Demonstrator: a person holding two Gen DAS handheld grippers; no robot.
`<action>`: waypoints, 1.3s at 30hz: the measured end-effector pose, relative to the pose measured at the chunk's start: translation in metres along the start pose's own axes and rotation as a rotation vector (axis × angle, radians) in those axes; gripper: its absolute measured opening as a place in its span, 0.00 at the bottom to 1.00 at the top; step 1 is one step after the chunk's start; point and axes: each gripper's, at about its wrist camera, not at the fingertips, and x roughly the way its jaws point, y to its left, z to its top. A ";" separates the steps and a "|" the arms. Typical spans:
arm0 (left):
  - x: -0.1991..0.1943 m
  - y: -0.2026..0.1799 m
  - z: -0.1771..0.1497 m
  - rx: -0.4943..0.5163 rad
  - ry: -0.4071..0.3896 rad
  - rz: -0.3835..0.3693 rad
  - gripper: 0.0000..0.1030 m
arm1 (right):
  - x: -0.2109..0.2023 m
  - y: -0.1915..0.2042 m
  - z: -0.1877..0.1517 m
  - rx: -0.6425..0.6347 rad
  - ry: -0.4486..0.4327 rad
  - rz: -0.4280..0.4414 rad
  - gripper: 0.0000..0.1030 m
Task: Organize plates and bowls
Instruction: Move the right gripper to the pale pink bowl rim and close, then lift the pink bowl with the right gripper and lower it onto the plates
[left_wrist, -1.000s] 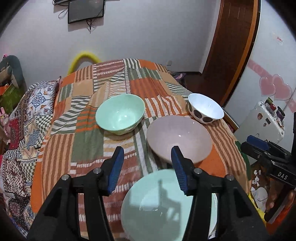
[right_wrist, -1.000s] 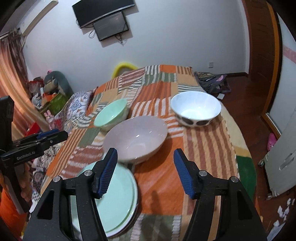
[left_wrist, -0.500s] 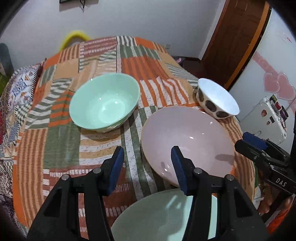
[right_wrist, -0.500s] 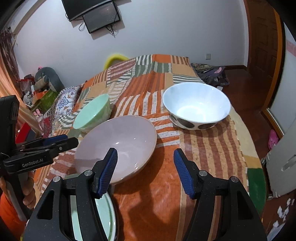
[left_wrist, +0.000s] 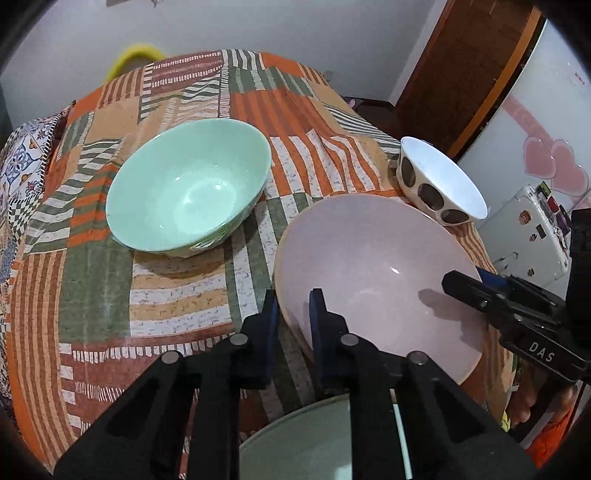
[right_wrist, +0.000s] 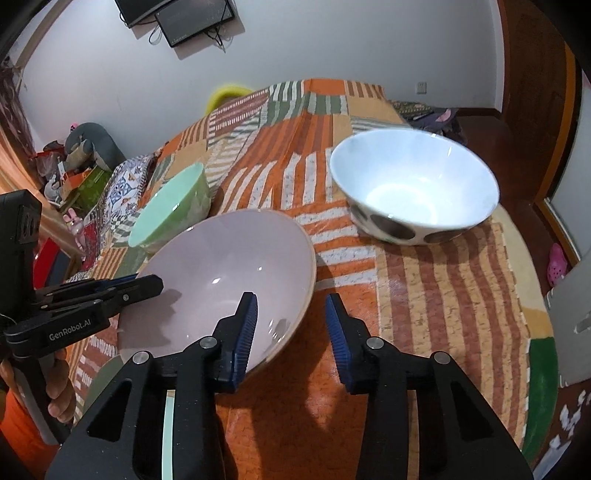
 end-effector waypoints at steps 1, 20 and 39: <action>-0.001 0.000 0.000 -0.002 -0.001 -0.005 0.15 | 0.000 0.000 -0.001 0.006 0.003 0.007 0.30; -0.055 -0.009 -0.021 0.009 -0.053 0.004 0.10 | -0.035 0.020 -0.001 -0.017 -0.041 0.006 0.19; -0.178 0.033 -0.073 -0.050 -0.190 0.071 0.10 | -0.074 0.107 -0.014 -0.172 -0.115 0.097 0.19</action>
